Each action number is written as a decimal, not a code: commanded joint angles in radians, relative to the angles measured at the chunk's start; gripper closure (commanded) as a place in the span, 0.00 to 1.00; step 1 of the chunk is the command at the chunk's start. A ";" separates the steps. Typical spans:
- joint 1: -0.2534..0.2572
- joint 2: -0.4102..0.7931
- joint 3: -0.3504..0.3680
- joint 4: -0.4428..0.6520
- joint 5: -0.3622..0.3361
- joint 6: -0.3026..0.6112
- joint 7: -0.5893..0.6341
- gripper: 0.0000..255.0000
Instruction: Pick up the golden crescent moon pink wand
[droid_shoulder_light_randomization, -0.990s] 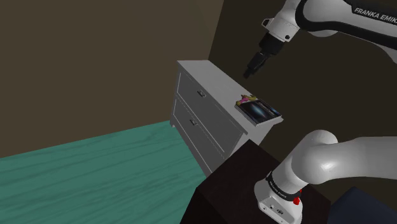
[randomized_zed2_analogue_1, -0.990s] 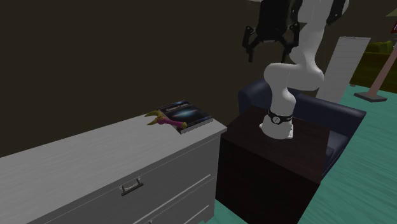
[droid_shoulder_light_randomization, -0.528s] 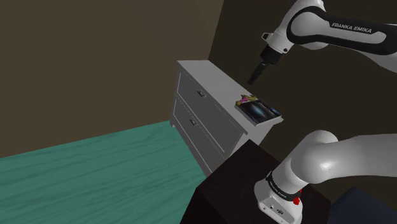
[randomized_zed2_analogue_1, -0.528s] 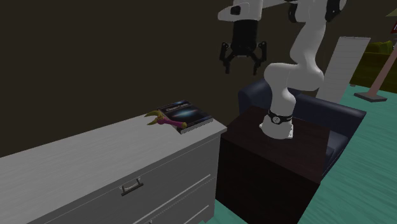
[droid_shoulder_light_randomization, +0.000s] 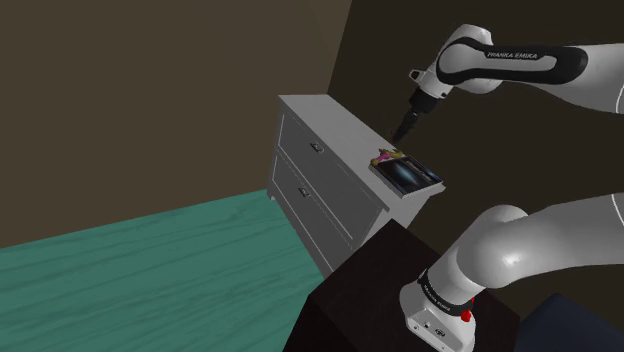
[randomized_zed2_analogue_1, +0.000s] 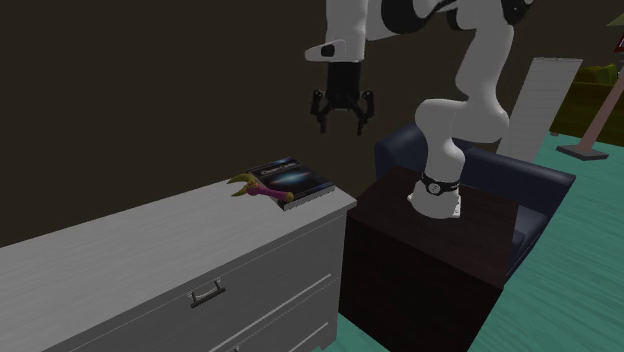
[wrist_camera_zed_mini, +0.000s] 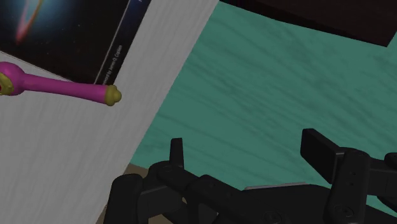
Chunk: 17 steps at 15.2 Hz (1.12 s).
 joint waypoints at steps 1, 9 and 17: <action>0.007 0.061 -0.050 0.017 -0.002 0.039 -0.069 0.00; 0.051 0.340 -0.245 0.136 0.080 0.156 -0.371 0.00; 0.017 0.729 -0.343 0.354 0.358 0.186 -0.749 0.00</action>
